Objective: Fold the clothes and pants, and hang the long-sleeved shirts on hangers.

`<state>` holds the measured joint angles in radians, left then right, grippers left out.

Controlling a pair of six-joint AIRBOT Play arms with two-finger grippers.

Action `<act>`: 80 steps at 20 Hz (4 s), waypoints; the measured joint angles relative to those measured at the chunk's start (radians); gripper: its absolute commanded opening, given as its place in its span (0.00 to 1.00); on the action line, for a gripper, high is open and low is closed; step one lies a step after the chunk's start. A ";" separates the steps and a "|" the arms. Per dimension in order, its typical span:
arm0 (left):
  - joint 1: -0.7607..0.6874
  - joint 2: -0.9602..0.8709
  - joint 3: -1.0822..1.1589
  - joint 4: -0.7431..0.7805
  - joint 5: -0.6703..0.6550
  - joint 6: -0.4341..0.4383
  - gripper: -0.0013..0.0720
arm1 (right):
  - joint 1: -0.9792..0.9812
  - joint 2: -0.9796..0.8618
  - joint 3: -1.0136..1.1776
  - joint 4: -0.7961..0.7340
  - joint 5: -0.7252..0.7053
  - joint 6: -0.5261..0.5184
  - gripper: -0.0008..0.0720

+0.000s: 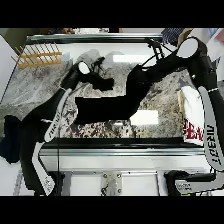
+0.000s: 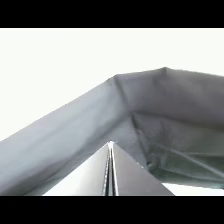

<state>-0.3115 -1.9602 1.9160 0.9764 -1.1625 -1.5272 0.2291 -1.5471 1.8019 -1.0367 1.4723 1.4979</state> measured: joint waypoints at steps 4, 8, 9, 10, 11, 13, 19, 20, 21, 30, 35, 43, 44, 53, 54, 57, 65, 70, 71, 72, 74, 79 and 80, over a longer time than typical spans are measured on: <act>0.139 0.095 0.000 0.002 -0.027 0.004 0.03 | 0.109 -0.026 0.000 0.001 -0.090 0.095 0.02; 0.257 0.172 0.000 0.002 -0.074 0.011 0.03 | 0.218 -0.105 0.000 0.003 -0.196 0.176 0.02; 0.280 0.188 0.000 0.002 -0.091 0.011 0.03 | 0.245 -0.132 0.000 0.003 -0.231 0.196 0.02; 0.301 0.203 0.000 0.002 -0.106 0.019 0.03 | 0.267 -0.157 0.000 0.005 -0.265 0.210 0.02; 0.320 0.218 0.000 0.001 -0.123 0.022 0.03 | 0.288 -0.184 0.000 0.006 -0.301 0.226 0.02; 0.348 0.240 0.000 0.001 -0.149 0.029 0.03 | 0.331 -0.238 0.000 0.008 -0.378 0.255 0.02; 0.380 0.281 0.000 -0.001 -0.187 0.045 0.03 | 0.431 -0.369 0.000 0.047 -0.606 0.288 0.76; 0.381 0.283 0.000 -0.001 -0.190 0.045 0.03 | 0.440 -0.383 0.000 0.080 -0.644 0.287 0.83; 0.382 0.285 0.000 -0.001 -0.195 0.045 0.03 | 0.448 -0.394 0.000 0.133 -0.684 0.274 0.82; 0.366 0.364 -0.040 0.061 -0.201 0.076 0.03 | 0.269 -0.205 -0.141 0.360 -0.632 -0.094 0.83; 0.298 0.488 -0.273 0.108 -0.133 0.082 0.03 | -0.024 -0.029 -0.491 0.219 -0.499 -0.100 0.83; 0.151 0.591 -0.542 0.121 -0.013 0.085 0.03 | -0.185 -0.147 -0.681 0.461 -0.471 -0.235 0.82; 0.141 0.595 -0.553 0.121 -0.007 0.085 0.03 | -0.170 -0.173 -0.678 0.505 -0.479 -0.257 0.82; 0.115 0.602 -0.577 0.123 0.010 0.081 0.03 | 0.047 -0.328 -0.510 0.627 -0.548 -0.320 0.09; 0.115 0.602 -0.578 0.123 0.011 0.081 0.03 | 0.061 -0.333 -0.494 0.636 -0.563 -0.326 0.02; 0.115 0.602 -0.578 0.123 0.008 0.079 0.03 | 0.070 -0.333 -0.459 0.644 -0.575 -0.362 0.02; 0.115 0.602 -0.578 0.121 0.003 0.079 0.03 | -0.302 -0.112 -0.381 0.348 -0.544 -0.270 0.02; 0.115 0.602 -0.578 0.121 0.002 0.079 0.03 | -0.643 0.022 -0.365 0.235 -0.553 -0.212 0.02; 0.115 0.602 -0.578 0.121 0.001 0.079 0.03 | -0.695 0.040 -0.364 0.227 -0.556 -0.206 0.02; 0.114 0.602 -0.578 0.121 0.002 0.079 0.03 | -0.743 0.055 -0.363 0.223 -0.558 -0.201 0.02; 0.115 0.602 -0.578 0.121 0.002 0.079 0.03 | -0.819 0.084 -0.362 0.211 -0.565 -0.193 0.02; 0.114 0.602 -0.578 0.121 0.002 0.079 0.03 | -0.900 0.170 -0.362 0.201 -0.576 -0.186 0.02; 0.114 0.602 -0.578 0.121 0.002 0.079 0.03 | -0.905 0.192 -0.362 0.193 -0.577 -0.177 0.02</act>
<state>-0.1970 -1.3582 1.3376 1.0973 -1.1606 -1.4483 -0.6762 -1.3552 1.4403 -0.8440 0.8955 1.3212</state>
